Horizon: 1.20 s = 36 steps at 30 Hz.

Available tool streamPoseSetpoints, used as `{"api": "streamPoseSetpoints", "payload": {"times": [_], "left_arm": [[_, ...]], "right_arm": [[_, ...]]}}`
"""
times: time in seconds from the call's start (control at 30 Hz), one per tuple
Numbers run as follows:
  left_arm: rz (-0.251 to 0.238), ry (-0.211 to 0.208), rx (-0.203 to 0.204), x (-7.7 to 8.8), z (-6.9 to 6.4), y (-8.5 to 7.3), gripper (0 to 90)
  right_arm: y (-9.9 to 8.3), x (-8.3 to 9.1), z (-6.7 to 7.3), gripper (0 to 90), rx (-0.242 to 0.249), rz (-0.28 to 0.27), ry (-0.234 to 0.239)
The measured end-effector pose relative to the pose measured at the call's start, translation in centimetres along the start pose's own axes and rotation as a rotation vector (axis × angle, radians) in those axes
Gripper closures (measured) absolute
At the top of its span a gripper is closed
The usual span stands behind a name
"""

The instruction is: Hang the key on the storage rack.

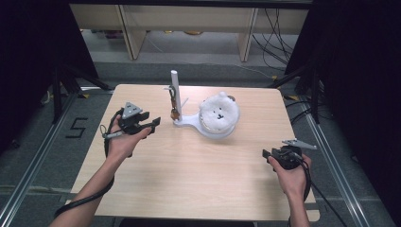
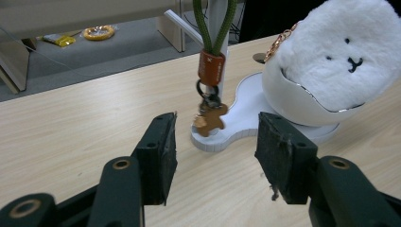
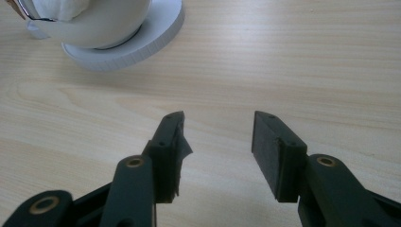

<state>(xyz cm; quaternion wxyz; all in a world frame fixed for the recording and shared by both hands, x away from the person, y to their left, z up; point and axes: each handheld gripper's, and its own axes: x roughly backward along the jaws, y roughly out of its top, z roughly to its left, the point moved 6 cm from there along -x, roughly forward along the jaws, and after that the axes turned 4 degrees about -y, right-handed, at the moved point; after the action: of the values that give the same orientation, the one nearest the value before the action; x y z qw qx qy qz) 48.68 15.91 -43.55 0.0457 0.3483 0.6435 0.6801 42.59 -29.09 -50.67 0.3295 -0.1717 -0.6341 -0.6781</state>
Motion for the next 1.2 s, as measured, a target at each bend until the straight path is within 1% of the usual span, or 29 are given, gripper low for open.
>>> {"api": "streamPoseSetpoints", "payload": {"times": [0.07, 0.3, 0.43, 0.5, 0.57, 0.6, 0.63, 0.67, 0.7, 0.77, 0.83, 0.87, 0.9, 0.97, 1.0, 1.1, 1.13, 1.17, 1.2], "left_arm": [[-0.001, 0.002, -0.005, 0.5, 0.1, -0.4, 47.5], [-0.001, 0.027, -0.020, 2.4, 0.7, -2.1, 47.1], [-0.004, 0.040, -0.012, 3.5, 1.2, -3.1, 46.8], [-0.011, 0.038, -0.004, 4.0, 1.2, -3.6, 46.6], [-0.007, 0.041, -0.005, 4.6, 1.3, -4.2, 46.4], [-0.007, 0.044, -0.004, 4.8, 1.3, -4.5, 46.3], [-0.009, 0.045, -0.004, 4.9, 1.4, -4.8, 46.3], [-0.004, 0.054, -0.002, 5.2, 1.4, -5.1, 46.2], [-0.008, 0.054, 0.002, 5.4, 1.5, -5.5, 46.2], [-0.017, 0.057, 0.017, 5.6, 1.7, -6.2, 46.1], [-0.009, 0.078, 0.012, 5.9, 1.9, -7.1, 46.0], [-0.009, 0.078, 0.012, 5.9, 1.9, -7.1, 45.9], [-0.003, 0.086, 0.014, 6.1, 1.9, -8.0, 45.9], [-0.005, 0.087, 0.018, 6.2, 2.0, -9.0, 45.6], [0.003, 0.097, 0.020, 6.3, 2.1, -9.4, 45.6], [0.003, 0.110, 0.023, 6.5, 2.3, -10.6, 45.5], [0.005, 0.119, 0.026, 6.5, 2.4, -10.9, 45.5], [0.004, 0.124, 0.026, 6.6, 2.5, -11.2, 45.5], [0.006, 0.126, 0.025, 6.7, 2.6, -11.5, 45.5]], "right_arm": [[0.0, 0.0, 0.0, 55.1, -0.002, -0.004, 0.013], [0.0, 0.0, 0.1, 55.0, -0.002, -0.006, 0.016], [0.0, 0.0, 0.0, 54.9, -0.001, -0.007, 0.014], [0.0, 0.0, 0.0, 54.5, 0.002, -0.006, 0.014], [-0.1, -0.1, 0.0, 54.3, 0.006, -0.009, 0.000], [-0.1, -0.1, 0.1, 54.2, 0.004, -0.012, 0.004], [-0.1, 0.1, 0.1, 54.2, 0.005, 0.006, -0.003], [-0.1, 0.0, 0.1, 54.2, 0.007, 0.003, -0.010], [-0.2, 0.0, 0.2, 54.2, 0.007, 0.008, -0.003], [-0.2, 0.0, 0.1, 54.1, 0.009, 0.008, -0.004], [-0.2, 0.0, 0.1, 54.1, 0.009, 0.008, -0.004], [-0.2, 0.0, 0.1, 54.0, 0.009, 0.009, -0.004], [-0.2, 0.0, 0.1, 54.0, 0.009, 0.009, -0.004], [-0.3, 0.0, 0.1, 53.8, 0.009, 0.009, -0.005], [-0.3, -0.1, 0.1, 53.8, 0.008, 0.002, 0.000], [-0.3, -0.2, 0.0, 53.6, 0.008, 0.001, -0.011], [-0.4, -0.1, 0.4, 53.5, -0.034, 0.004, 0.000], [-0.5, 0.0, 0.4, 53.5, -0.028, 0.023, -0.009], [-0.5, 0.0, 0.3, 53.5, -0.025, 0.024, -0.014]]}}
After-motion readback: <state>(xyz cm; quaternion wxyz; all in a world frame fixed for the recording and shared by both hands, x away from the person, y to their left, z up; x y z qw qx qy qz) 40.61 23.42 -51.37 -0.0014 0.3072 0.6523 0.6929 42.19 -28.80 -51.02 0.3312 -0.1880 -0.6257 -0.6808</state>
